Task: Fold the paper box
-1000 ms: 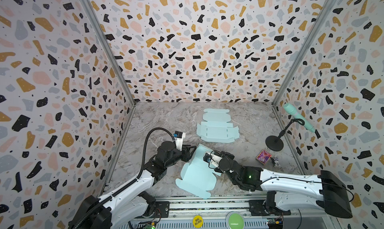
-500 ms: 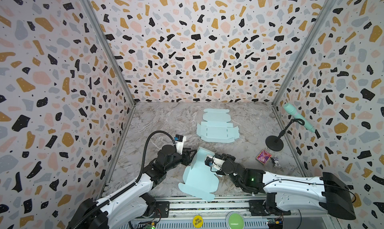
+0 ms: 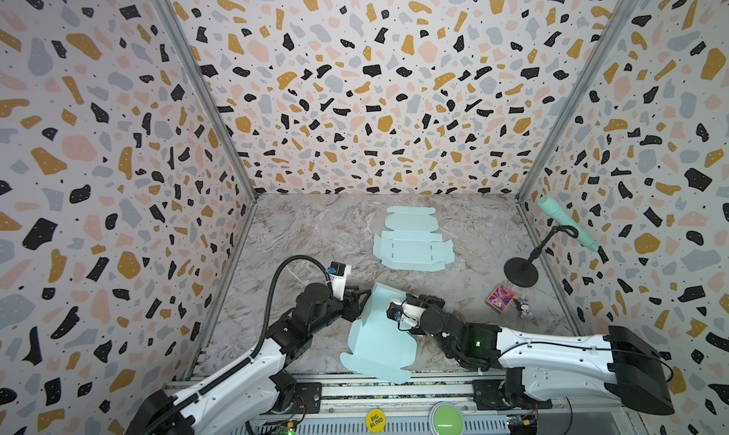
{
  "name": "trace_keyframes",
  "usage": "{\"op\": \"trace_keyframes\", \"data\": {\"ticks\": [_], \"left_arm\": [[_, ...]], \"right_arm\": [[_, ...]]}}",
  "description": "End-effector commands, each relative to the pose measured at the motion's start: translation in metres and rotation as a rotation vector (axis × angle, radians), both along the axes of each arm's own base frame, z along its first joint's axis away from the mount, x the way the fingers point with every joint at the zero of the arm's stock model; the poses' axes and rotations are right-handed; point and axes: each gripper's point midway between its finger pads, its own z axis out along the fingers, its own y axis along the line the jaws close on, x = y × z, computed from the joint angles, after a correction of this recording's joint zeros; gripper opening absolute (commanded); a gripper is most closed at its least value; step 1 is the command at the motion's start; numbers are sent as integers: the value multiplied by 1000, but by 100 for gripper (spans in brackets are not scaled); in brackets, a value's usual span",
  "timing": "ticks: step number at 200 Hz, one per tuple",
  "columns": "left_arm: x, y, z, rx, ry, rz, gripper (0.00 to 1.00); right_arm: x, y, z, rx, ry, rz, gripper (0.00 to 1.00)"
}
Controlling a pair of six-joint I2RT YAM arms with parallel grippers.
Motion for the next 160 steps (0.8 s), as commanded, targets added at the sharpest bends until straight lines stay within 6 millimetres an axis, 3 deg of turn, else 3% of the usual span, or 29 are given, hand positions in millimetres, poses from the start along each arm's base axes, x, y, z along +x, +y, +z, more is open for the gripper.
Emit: {"op": "trace_keyframes", "data": {"ticks": [1, 58, 120, 160], "left_arm": [[-13, 0, -8, -6, 31, -24, 50], [-20, 8, -32, -22, 69, 6, 50], [-16, 10, -35, -30, 41, 25, 50], [-21, 13, -49, -46, 56, 31, 50]], "right_arm": [[1, 9, 26, 90, -73, -13, 0], [7, 9, 9, -68, -188, -81, 0], [9, 11, 0, -137, -265, -88, 0], [7, 19, -28, -238, -259, -63, 0]]}}
